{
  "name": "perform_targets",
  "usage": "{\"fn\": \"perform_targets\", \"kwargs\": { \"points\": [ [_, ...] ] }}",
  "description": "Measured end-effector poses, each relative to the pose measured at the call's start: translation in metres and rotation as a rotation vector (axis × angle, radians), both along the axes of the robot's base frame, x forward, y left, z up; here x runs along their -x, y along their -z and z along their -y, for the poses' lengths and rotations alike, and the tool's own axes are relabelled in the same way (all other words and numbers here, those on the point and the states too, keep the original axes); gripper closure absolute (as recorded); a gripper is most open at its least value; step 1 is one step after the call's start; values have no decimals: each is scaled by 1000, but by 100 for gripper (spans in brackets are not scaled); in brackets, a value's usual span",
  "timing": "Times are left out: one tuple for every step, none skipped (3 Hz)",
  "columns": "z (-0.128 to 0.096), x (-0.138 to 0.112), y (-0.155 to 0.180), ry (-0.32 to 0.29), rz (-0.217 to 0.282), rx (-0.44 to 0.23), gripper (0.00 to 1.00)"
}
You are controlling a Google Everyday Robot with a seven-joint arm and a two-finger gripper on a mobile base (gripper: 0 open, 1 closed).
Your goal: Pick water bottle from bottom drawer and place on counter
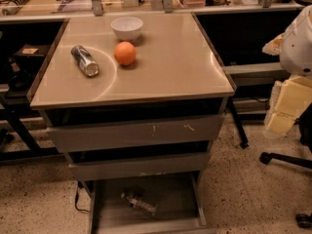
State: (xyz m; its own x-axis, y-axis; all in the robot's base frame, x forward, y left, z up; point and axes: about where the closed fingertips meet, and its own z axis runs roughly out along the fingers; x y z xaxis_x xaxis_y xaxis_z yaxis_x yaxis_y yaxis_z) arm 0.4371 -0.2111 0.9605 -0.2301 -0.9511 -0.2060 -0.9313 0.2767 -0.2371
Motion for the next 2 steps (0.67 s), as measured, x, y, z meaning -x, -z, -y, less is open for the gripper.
{"fn": "perform_targets", "kwargs": {
  "points": [
    [-25, 4, 38, 1, -14, -11, 0],
    [-56, 10, 101, -17, -69, -27, 0]
  ]
}}
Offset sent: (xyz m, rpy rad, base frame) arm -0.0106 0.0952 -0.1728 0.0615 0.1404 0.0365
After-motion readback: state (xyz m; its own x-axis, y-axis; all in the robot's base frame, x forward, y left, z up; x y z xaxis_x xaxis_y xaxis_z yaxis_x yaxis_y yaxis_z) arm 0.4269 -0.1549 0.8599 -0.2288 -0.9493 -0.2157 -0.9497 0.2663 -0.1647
